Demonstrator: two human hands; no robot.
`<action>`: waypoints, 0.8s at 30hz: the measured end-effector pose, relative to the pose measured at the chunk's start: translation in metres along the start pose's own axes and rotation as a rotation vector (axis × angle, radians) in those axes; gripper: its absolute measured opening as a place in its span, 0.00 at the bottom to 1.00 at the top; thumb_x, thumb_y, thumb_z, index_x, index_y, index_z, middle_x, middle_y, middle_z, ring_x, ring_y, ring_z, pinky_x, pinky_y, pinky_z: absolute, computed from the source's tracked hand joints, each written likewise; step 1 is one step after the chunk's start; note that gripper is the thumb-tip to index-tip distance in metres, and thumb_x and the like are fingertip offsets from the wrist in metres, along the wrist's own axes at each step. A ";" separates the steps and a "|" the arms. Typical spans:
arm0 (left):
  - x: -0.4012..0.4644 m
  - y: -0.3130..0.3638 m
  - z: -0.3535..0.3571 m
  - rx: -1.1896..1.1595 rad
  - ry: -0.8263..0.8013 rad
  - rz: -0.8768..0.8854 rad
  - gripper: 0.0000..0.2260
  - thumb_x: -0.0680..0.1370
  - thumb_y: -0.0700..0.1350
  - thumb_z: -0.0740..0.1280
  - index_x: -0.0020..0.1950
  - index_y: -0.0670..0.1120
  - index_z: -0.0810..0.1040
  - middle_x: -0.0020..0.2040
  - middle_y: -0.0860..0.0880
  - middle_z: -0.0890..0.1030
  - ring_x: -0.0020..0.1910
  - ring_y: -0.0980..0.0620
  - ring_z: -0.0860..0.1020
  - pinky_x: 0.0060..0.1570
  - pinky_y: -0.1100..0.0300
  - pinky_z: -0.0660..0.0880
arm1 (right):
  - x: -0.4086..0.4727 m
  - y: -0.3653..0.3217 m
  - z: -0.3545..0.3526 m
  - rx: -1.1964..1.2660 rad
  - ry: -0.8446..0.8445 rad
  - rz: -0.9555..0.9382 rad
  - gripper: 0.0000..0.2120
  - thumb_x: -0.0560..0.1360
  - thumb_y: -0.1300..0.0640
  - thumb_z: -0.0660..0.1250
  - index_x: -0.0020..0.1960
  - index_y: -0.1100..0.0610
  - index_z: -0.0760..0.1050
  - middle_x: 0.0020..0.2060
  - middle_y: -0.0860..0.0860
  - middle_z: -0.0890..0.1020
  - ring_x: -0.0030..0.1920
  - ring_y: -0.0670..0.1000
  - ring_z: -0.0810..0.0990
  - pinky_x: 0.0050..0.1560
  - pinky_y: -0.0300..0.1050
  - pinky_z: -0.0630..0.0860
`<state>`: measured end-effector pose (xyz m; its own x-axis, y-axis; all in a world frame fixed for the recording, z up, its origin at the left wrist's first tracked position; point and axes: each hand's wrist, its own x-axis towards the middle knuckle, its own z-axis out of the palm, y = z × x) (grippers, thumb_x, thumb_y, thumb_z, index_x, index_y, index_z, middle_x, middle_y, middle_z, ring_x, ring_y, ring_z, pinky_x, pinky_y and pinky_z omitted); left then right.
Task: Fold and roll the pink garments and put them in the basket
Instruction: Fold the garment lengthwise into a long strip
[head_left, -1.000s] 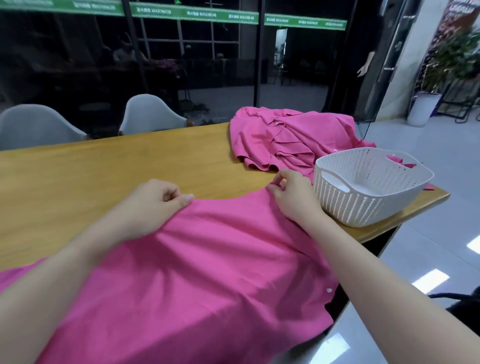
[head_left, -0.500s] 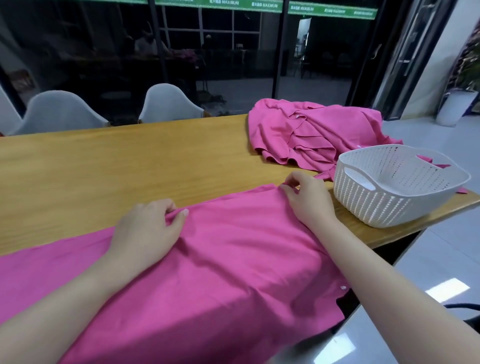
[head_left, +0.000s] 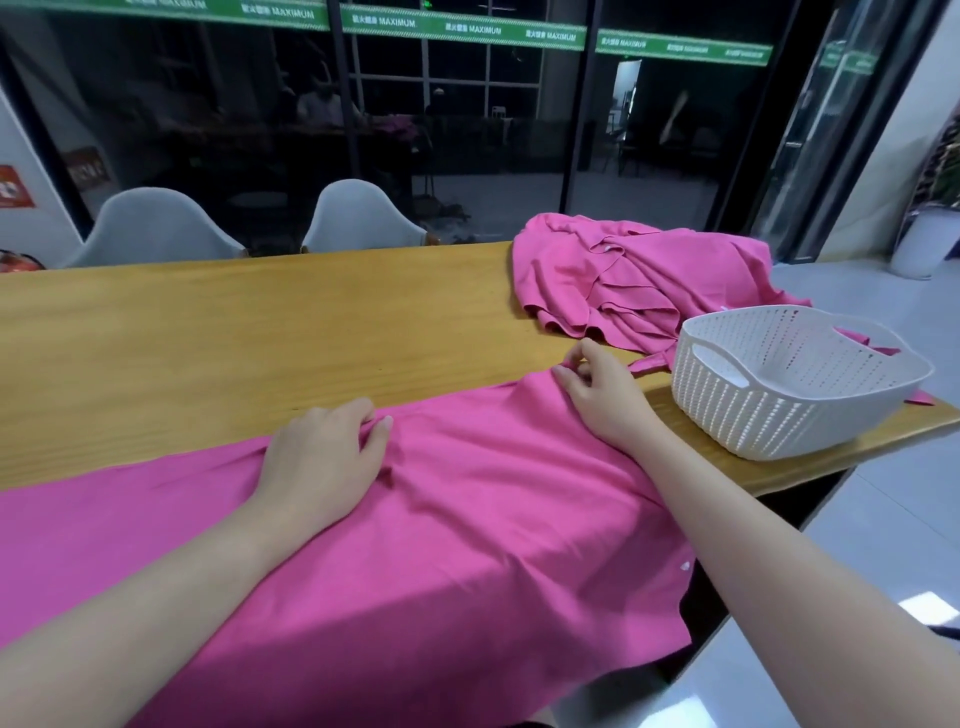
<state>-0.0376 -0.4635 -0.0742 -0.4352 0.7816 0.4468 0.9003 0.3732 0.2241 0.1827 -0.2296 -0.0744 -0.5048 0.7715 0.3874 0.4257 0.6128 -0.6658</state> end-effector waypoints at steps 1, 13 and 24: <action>0.002 -0.002 -0.002 -0.013 -0.019 -0.013 0.18 0.81 0.56 0.63 0.35 0.49 0.67 0.31 0.50 0.76 0.38 0.38 0.78 0.33 0.51 0.68 | -0.001 0.000 0.000 -0.012 0.005 -0.015 0.07 0.79 0.57 0.69 0.46 0.56 0.72 0.33 0.48 0.77 0.35 0.43 0.74 0.39 0.42 0.65; 0.042 -0.049 -0.034 -0.034 -0.272 -0.096 0.22 0.74 0.65 0.70 0.33 0.49 0.78 0.34 0.51 0.80 0.38 0.48 0.79 0.41 0.52 0.78 | 0.000 -0.001 0.013 -0.124 0.020 -0.026 0.04 0.76 0.60 0.72 0.44 0.59 0.78 0.40 0.53 0.82 0.44 0.56 0.80 0.49 0.52 0.75; 0.029 -0.068 -0.024 -0.066 -0.247 -0.072 0.23 0.76 0.66 0.66 0.33 0.48 0.76 0.31 0.54 0.79 0.36 0.48 0.78 0.37 0.54 0.74 | 0.019 -0.010 0.022 -0.353 -0.020 0.167 0.06 0.79 0.56 0.68 0.47 0.58 0.75 0.49 0.58 0.83 0.53 0.62 0.79 0.48 0.50 0.70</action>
<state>-0.1119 -0.4787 -0.0556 -0.4756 0.8556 0.2044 0.8611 0.4054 0.3068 0.1522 -0.2253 -0.0748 -0.4200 0.8641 0.2775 0.7337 0.5033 -0.4566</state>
